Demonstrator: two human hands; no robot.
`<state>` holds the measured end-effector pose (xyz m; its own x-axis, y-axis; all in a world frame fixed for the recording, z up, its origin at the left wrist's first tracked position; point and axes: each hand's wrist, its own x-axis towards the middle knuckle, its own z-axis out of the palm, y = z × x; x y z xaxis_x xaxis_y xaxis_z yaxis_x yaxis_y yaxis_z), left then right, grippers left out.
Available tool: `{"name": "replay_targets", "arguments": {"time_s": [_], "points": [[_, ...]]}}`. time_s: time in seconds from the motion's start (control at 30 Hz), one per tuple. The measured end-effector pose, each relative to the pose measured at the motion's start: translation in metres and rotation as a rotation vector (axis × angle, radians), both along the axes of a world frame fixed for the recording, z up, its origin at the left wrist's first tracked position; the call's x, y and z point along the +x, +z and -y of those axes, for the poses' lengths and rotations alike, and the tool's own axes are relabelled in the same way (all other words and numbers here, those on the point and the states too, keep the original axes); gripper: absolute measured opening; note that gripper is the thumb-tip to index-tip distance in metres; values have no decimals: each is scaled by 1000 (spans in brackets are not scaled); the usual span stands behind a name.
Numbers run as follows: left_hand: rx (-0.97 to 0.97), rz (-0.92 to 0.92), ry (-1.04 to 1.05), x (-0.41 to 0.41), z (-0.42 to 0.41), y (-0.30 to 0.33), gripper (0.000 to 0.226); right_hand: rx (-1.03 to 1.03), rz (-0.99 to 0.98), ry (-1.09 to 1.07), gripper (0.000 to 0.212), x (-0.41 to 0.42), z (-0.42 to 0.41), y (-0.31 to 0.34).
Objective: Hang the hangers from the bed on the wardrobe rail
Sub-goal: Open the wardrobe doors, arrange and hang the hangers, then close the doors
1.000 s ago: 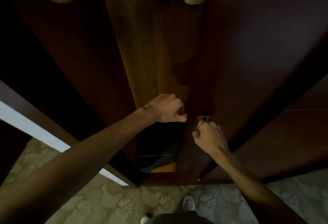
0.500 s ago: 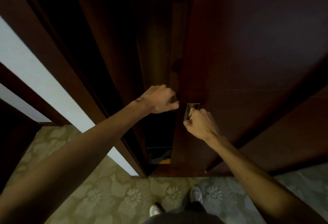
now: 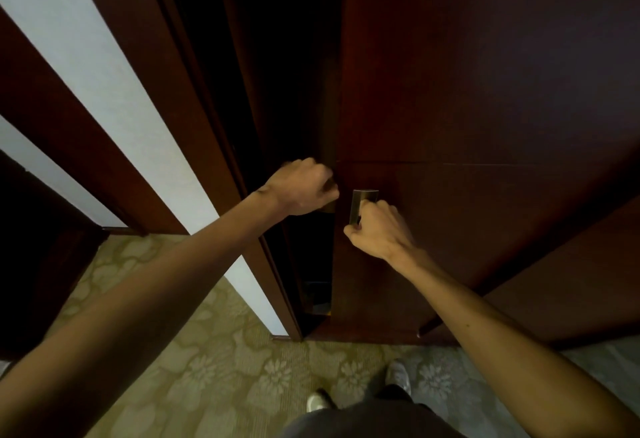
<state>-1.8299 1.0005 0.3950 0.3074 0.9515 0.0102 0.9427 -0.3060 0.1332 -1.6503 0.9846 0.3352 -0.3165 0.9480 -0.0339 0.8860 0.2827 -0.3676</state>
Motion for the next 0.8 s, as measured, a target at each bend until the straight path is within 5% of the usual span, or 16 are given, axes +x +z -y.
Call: {"name": "replay_targets", "arguments": {"time_s": [0.47,0.8], "points": [[61,-183,237,-12,33,-2,27,-51,40,109,38,-51,1,3],[77,-291,285,-13,36,-6,23,-123,26,179,23,-78,-4,3]]}}
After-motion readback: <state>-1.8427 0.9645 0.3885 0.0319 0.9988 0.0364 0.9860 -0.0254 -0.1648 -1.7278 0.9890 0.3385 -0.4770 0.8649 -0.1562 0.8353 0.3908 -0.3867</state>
